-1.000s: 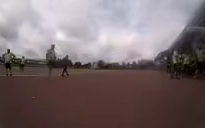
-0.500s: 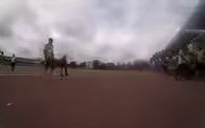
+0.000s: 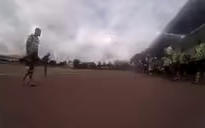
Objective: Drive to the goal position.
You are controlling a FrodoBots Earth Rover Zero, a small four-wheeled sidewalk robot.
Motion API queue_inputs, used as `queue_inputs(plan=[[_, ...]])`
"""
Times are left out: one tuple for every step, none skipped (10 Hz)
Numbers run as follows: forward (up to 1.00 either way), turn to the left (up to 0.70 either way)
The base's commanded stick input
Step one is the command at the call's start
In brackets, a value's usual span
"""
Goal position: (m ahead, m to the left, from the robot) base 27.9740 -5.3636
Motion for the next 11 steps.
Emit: queue_inputs(plan=[[1.00,-0.40],[1.00,-0.40],[1.00,-0.40],[1.00,-0.40],[1.00,-0.40],[1.00,-0.40],[1.00,-0.18],[1.00,0.00],[1.00,0.00],[1.00,0.00],[1.00,0.00]])
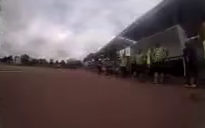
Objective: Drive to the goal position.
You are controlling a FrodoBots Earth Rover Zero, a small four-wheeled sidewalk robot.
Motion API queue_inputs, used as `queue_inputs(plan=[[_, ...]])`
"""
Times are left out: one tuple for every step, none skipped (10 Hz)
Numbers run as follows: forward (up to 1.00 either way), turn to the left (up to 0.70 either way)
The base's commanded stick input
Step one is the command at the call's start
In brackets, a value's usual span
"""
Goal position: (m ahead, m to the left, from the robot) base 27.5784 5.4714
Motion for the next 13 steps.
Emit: queue_inputs(plan=[[1.00,0.00],[1.00,0.00],[1.00,0.00],[1.00,0.00],[1.00,0.00],[1.00,0.00],[1.00,0.00],[1.00,0.00],[1.00,0.00],[1.00,0.00],[1.00,0.00],[1.00,0.00],[1.00,0.00]])
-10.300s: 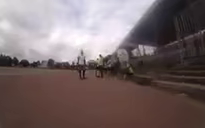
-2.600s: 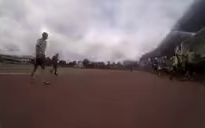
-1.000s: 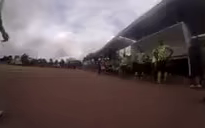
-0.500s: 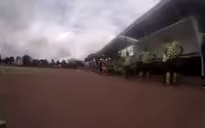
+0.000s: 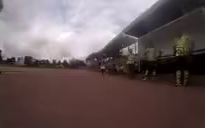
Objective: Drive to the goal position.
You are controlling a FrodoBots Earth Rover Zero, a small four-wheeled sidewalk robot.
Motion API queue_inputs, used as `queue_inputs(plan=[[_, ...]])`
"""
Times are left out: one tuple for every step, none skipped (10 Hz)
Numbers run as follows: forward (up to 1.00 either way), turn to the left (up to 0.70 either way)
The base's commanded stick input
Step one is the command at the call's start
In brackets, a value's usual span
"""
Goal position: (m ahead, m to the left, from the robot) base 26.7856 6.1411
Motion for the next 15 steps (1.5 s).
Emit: queue_inputs(plan=[[1.00,0.00],[1.00,0.00],[1.00,0.00],[1.00,0.00],[1.00,0.00],[1.00,0.00],[1.00,0.00],[1.00,0.00],[1.00,0.00],[1.00,0.00],[1.00,0.00],[1.00,0.00],[1.00,0.00],[1.00,0.00],[1.00,0.00]])
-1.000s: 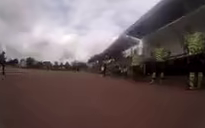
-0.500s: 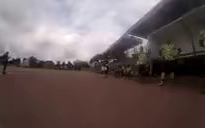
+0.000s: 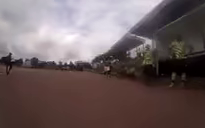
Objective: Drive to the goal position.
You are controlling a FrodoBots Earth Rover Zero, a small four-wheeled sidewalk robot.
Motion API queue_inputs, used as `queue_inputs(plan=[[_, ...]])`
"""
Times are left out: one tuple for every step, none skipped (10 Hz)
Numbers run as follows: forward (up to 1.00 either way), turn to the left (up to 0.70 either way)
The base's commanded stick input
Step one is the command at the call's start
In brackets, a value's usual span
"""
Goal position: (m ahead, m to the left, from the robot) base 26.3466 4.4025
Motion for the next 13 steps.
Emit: queue_inputs(plan=[[1.00,0.00],[1.00,0.00],[1.00,0.00],[1.00,0.00],[1.00,0.00],[1.00,0.00],[1.00,0.00],[1.00,0.00],[1.00,0.00],[1.00,0.00],[1.00,0.00],[1.00,0.00],[1.00,0.00]])
